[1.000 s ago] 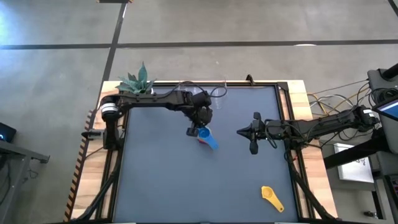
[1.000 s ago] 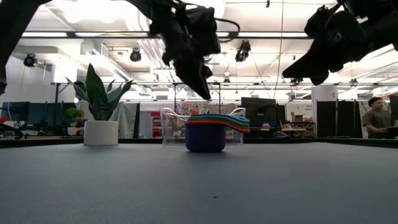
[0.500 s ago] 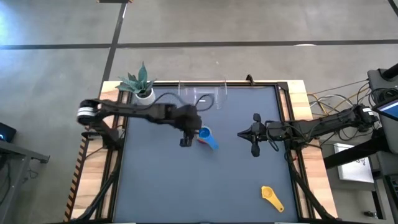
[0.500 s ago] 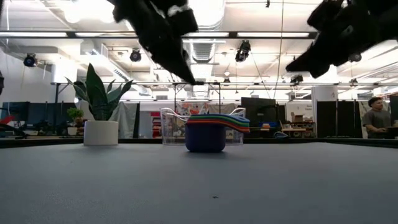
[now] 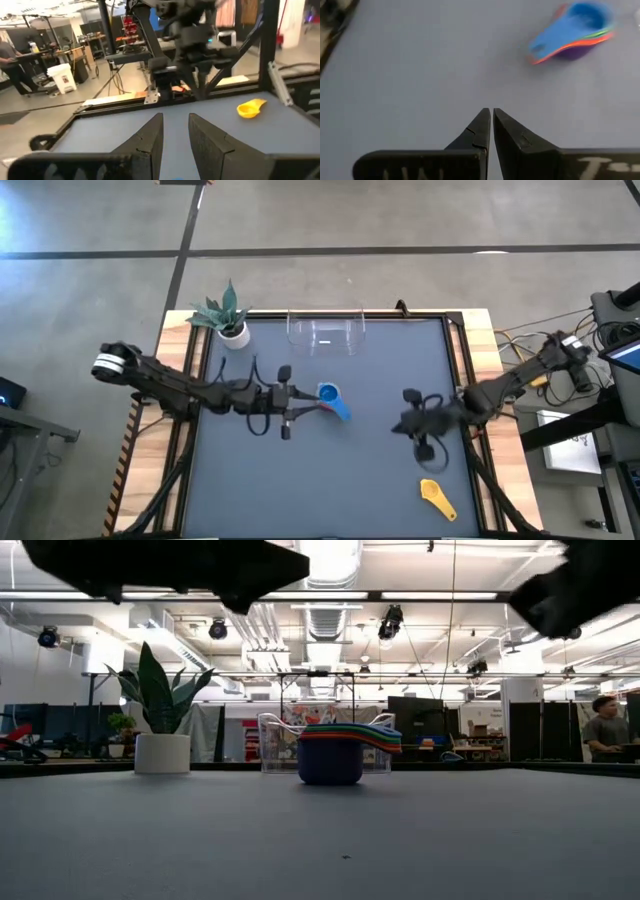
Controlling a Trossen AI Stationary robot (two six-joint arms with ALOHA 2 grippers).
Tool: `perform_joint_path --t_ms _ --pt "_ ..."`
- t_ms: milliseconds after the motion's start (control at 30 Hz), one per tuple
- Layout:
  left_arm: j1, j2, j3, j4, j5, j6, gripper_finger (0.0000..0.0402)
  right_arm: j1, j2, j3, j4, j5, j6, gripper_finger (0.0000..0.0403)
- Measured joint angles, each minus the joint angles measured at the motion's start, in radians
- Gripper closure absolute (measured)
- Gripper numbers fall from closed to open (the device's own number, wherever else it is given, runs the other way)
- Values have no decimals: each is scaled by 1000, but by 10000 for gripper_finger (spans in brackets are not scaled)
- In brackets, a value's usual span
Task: Nest measuring cups in basket
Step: Stack the yellow measuring cup on top of the blue measuring cup
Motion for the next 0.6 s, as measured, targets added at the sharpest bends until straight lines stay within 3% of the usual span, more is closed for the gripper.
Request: perform_joint_path --t_ms 233,600 --pt "-1 38 -36 69 -1 -98 327 269 104 2 -23 20 228 390" --pt "-3 194 129 27 36 -40 327 538 184 1 -90 35 725 390"
